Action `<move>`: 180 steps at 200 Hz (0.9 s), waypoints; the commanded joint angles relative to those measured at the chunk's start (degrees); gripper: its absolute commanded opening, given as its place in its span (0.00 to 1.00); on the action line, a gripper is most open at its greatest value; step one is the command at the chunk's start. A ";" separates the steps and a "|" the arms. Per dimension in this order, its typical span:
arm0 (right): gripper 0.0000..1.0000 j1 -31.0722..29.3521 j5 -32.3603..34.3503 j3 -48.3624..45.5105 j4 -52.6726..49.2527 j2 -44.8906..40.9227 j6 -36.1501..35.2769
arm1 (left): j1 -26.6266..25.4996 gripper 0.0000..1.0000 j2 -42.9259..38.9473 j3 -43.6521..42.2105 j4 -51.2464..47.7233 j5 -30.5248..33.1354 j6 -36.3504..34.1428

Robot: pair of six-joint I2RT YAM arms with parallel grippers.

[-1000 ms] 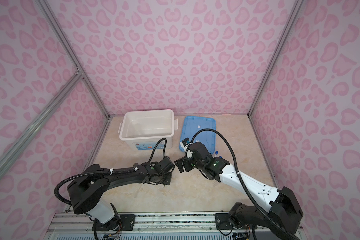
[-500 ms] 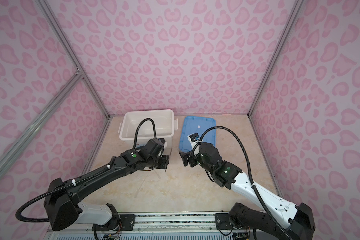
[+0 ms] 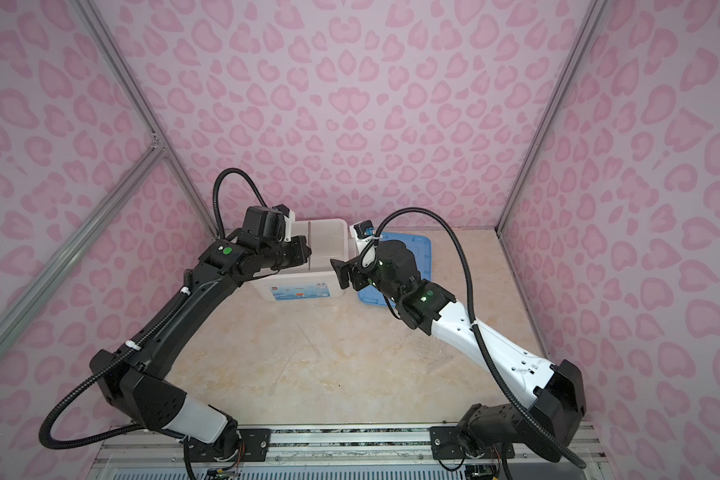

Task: Organize the chemistry lab equipment
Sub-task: 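Lift the tweezers and carry them over the white bin with the left gripper, then lower the tweezers into the bin with the left gripper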

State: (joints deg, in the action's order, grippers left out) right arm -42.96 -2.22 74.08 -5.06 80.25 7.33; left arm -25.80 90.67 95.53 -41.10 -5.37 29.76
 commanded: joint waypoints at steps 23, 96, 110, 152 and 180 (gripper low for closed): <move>0.99 2.40 -4.64 6.02 0.76 8.26 3.25 | 2.34 0.03 9.88 6.80 -1.73 1.07 2.37; 0.99 6.92 -8.84 12.69 4.24 17.78 5.60 | 5.32 0.03 24.82 11.48 1.87 -0.55 4.91; 0.99 7.11 -9.38 14.09 3.19 18.88 5.28 | 6.16 0.03 26.65 11.31 2.40 -0.54 5.60; 0.99 7.14 -10.71 11.89 5.45 19.27 5.86 | 7.43 0.03 30.77 11.11 4.18 1.35 5.66; 0.98 7.14 -11.56 11.52 5.68 19.84 6.45 | 7.41 0.03 32.02 10.37 4.77 1.78 5.54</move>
State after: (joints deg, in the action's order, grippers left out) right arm -35.86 -12.45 86.02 -1.30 99.42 12.95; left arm -18.44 121.60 106.13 -38.17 -4.69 35.18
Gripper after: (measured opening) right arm 0.986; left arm 0.059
